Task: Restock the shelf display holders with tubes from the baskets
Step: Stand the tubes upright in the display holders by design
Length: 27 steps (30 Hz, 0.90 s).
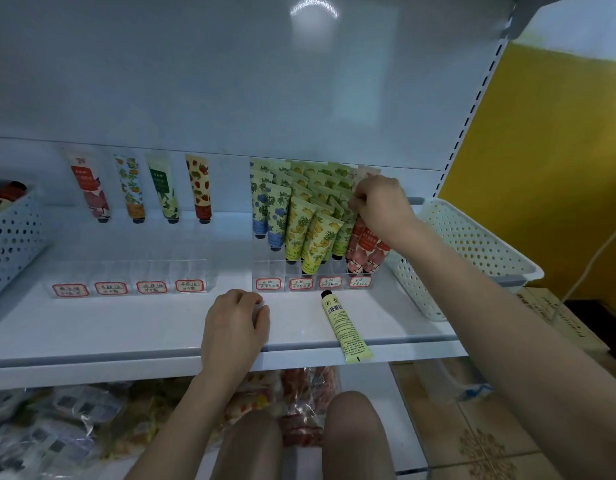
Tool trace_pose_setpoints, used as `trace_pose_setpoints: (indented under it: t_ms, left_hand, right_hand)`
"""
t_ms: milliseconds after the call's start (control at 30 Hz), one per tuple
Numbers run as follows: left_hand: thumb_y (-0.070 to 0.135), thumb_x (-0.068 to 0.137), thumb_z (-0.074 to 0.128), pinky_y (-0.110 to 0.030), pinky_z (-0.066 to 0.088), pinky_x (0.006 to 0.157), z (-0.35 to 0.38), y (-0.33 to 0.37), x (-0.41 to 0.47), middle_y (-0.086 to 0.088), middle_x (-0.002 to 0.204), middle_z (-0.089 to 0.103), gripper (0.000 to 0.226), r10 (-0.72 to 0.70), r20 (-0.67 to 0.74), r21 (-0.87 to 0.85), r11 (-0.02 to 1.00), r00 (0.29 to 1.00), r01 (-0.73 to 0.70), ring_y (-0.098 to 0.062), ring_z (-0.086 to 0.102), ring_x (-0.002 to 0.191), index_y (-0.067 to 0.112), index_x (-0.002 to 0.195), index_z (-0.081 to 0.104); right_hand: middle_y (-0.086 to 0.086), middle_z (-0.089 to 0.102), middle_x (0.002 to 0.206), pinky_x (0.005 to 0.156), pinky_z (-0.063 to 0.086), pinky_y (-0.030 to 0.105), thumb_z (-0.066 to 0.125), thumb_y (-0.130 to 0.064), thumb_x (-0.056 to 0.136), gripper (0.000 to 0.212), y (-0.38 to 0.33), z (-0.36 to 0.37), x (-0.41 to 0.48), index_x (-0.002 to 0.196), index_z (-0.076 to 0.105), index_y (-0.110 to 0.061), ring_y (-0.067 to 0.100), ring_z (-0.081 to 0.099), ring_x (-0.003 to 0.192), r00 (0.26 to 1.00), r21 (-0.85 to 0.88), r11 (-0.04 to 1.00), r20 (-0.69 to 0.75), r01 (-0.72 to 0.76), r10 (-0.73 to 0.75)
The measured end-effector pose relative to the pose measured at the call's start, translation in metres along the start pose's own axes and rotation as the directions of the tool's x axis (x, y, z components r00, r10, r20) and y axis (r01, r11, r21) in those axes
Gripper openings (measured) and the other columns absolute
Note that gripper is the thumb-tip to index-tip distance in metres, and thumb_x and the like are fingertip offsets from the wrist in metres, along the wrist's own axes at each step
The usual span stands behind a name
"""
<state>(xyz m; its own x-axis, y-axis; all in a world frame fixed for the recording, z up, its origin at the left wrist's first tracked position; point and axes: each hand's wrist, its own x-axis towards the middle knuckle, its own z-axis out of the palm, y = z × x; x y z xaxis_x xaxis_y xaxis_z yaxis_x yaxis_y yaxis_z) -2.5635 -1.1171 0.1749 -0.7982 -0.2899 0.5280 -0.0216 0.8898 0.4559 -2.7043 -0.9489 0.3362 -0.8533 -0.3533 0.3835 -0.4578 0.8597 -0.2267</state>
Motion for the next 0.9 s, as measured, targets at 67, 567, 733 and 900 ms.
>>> trace_pose_setpoints:
  t_ms: [67, 567, 733, 900]
  left_hand:
    - [0.005, 0.074, 0.073, -0.037, 0.052, 0.067, 0.001, -0.001, 0.0, -0.015, 0.079, 0.068, 0.009, -0.002, 0.001, -0.005, 1.0, 1.0, 0.002, -0.029, 0.062, 0.072, 0.001, 0.082, 0.07]
    - [0.004, 0.072, 0.075, -0.034, 0.052, 0.066, 0.001, 0.0, 0.0, -0.014, 0.078, 0.068, 0.009, 0.004, -0.008, -0.005, 1.0, 1.0, -0.004, -0.028, 0.062, 0.07, 0.002, 0.079, 0.07]
    - [0.004, 0.072, 0.074, -0.037, 0.053, 0.066, 0.002, -0.001, 0.001, -0.015, 0.078, 0.068, 0.009, 0.011, -0.014, -0.003, 1.0, 1.0, -0.011, -0.03, 0.062, 0.07, 0.001, 0.08, 0.07]
    - [0.002, 0.071, 0.074, -0.038, 0.053, 0.065, 0.001, -0.001, 0.0, -0.015, 0.077, 0.067, 0.009, 0.02, -0.019, -0.012, 1.0, 1.0, -0.02, -0.03, 0.062, 0.069, 0.0, 0.078, 0.07]
  right_hand:
    - [0.021, 0.064, 0.092, 0.066, 0.04, 0.027, 0.051, -0.005, 0.092, 0.016, -0.003, 0.0, -0.001, 0.089, 0.064, 0.005, 0.031, 0.06, 0.086, 1.0, -0.017, 1.0, 0.01, 0.015, -0.015]
    - [0.022, 0.06, 0.108, 0.07, 0.043, 0.03, 0.049, -0.005, 0.092, 0.027, -0.005, 0.009, 0.008, 0.116, 0.054, 0.007, 0.03, 0.06, 0.095, 0.995, -0.191, 0.981, 0.087, -0.039, 0.056]
    - [0.019, 0.061, 0.108, 0.067, 0.04, 0.027, 0.049, -0.002, 0.092, 0.024, -0.007, 0.008, 0.007, 0.115, 0.055, 0.003, 0.03, 0.059, 0.091, 0.994, -0.26, 0.965, 0.109, 0.007, 0.022]
    - [0.017, 0.062, 0.097, 0.063, 0.036, 0.025, 0.048, -0.001, 0.092, 0.017, -0.008, 0.006, 0.006, 0.105, 0.059, 0.002, 0.026, 0.056, 0.082, 0.991, -0.244, 0.969, 0.13, 0.044, -0.012]
